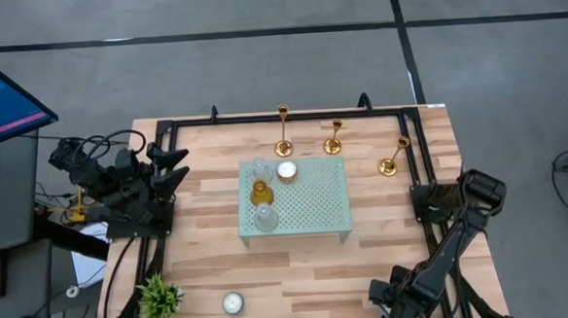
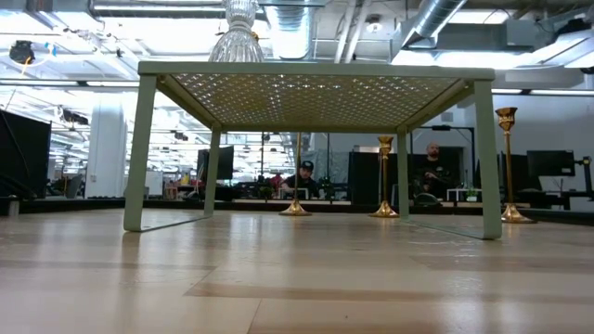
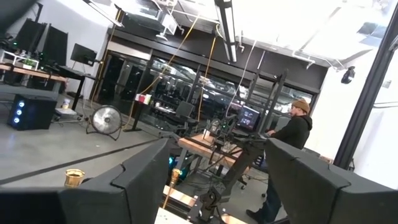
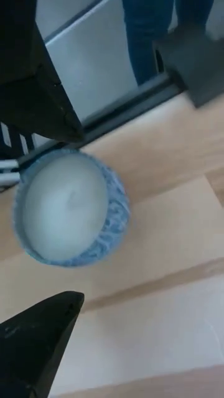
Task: Pick & Place candle stick holders
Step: Put the right blue scented candle on the shelf
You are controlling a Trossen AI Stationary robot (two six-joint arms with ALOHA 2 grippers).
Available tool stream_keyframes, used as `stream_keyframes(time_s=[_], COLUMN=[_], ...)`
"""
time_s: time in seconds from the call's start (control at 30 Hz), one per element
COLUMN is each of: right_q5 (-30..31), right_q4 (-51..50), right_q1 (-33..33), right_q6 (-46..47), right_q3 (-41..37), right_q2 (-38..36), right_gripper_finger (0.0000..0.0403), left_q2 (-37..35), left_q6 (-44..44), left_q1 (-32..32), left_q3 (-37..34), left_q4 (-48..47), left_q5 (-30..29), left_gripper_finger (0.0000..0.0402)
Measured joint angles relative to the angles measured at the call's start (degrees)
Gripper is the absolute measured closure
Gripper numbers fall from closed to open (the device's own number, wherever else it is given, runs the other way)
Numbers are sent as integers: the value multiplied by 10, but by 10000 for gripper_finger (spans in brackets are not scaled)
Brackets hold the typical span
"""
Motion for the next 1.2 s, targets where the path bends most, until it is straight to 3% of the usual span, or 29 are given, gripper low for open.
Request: stream_keyframes(time_s=[0.43,0.8,1.2], right_q5=[2,3,25], right_q4=[9,5,-36], right_q1=[4,3,-24], right_q6=[-3,-5,-16], right_q3=[2,1,-2], right_q2=[42,40,-7], right_gripper_finger=[18,120,115], left_q2=[0,0,0], left_q6=[-9,-15,-13], left_q1=[0,0,0], left_q3=[0,0,0], left_q4=[1,2,0], left_q5=[-10,-10,-10], left_gripper_finger=[136,139,139])
